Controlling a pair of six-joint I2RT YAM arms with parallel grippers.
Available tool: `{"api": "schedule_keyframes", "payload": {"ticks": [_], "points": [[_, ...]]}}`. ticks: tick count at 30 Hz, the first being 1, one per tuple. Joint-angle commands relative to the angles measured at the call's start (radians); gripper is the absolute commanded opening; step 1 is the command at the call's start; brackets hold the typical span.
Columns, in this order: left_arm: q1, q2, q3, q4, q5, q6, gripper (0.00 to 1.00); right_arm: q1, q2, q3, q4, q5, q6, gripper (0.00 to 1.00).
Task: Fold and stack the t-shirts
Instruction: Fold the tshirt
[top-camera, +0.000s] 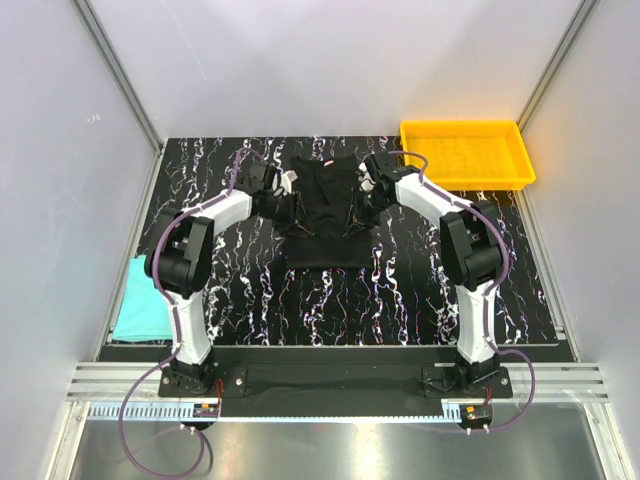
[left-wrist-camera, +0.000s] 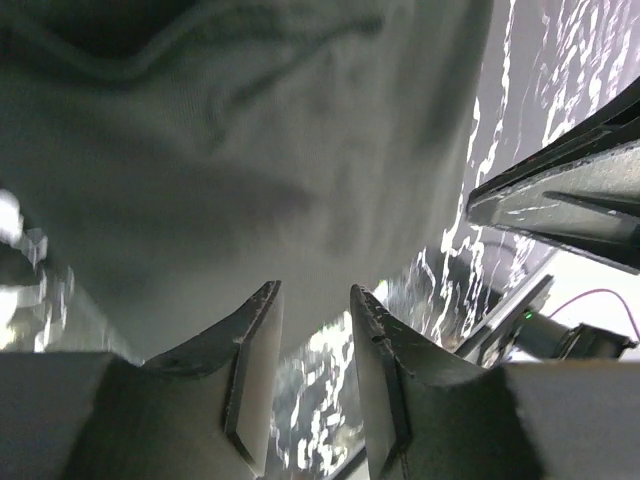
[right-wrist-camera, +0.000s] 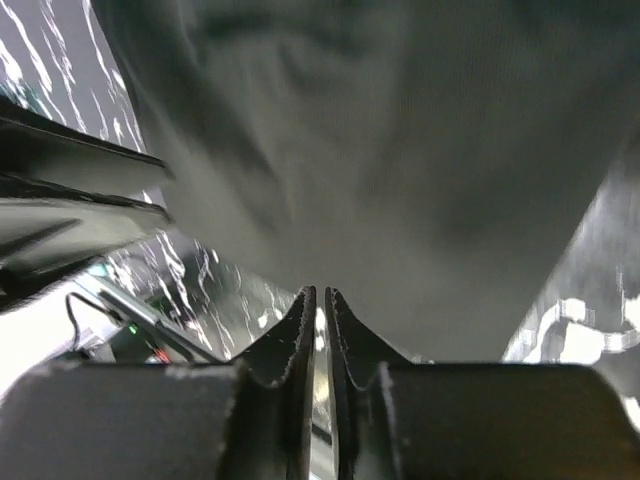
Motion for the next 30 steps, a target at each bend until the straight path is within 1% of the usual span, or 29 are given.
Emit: {"api": "schedule_keyframes", "payload": {"ticks": [1, 4, 10, 15, 18, 21, 22, 25, 26, 27, 28, 30], "points": [[0.017, 0.06, 0.059, 0.205, 0.11, -0.067, 0.37, -0.029, 0.062, 0.06, 0.124, -0.051, 0.033, 0.12], [0.027, 0.141, 0.105, 0.239, 0.127, -0.094, 0.37, -0.047, 0.125, 0.133, 0.124, -0.083, 0.044, 0.1], [0.067, 0.224, 0.162, 0.308, 0.163, -0.151, 0.37, -0.107, 0.214, 0.213, 0.124, -0.118, 0.061, 0.11], [0.093, 0.31, 0.238, 0.309, 0.194, -0.17, 0.37, -0.179, 0.284, 0.259, 0.122, -0.143, 0.061, 0.11], [0.11, 0.341, 0.272, 0.306, 0.206, -0.182, 0.38, -0.199, 0.306, 0.29, 0.118, -0.149, 0.061, 0.13], [0.118, 0.348, 0.304, 0.291, 0.222, -0.185, 0.42, -0.201, 0.326, 0.334, 0.07, -0.14, 0.039, 0.16], [0.116, 0.342, 0.312, 0.273, 0.231, -0.184, 0.45, -0.201, 0.329, 0.363, 0.049, -0.135, 0.027, 0.17], [0.118, 0.258, 0.311, 0.228, 0.217, -0.156, 0.46, -0.201, 0.301, 0.4, -0.049, -0.077, -0.02, 0.2], [0.118, 0.231, 0.299, 0.208, 0.205, -0.142, 0.47, -0.202, 0.265, 0.405, -0.109, -0.013, -0.036, 0.22], [0.116, 0.201, 0.288, 0.188, 0.196, -0.121, 0.47, -0.202, 0.242, 0.405, -0.134, 0.021, -0.054, 0.24], [0.118, 0.13, 0.273, 0.164, 0.173, -0.112, 0.47, -0.201, 0.217, 0.391, -0.158, 0.05, -0.088, 0.26], [0.118, 0.054, 0.194, 0.158, 0.142, -0.107, 0.48, -0.199, 0.134, 0.359, -0.197, 0.11, -0.12, 0.31]]}}
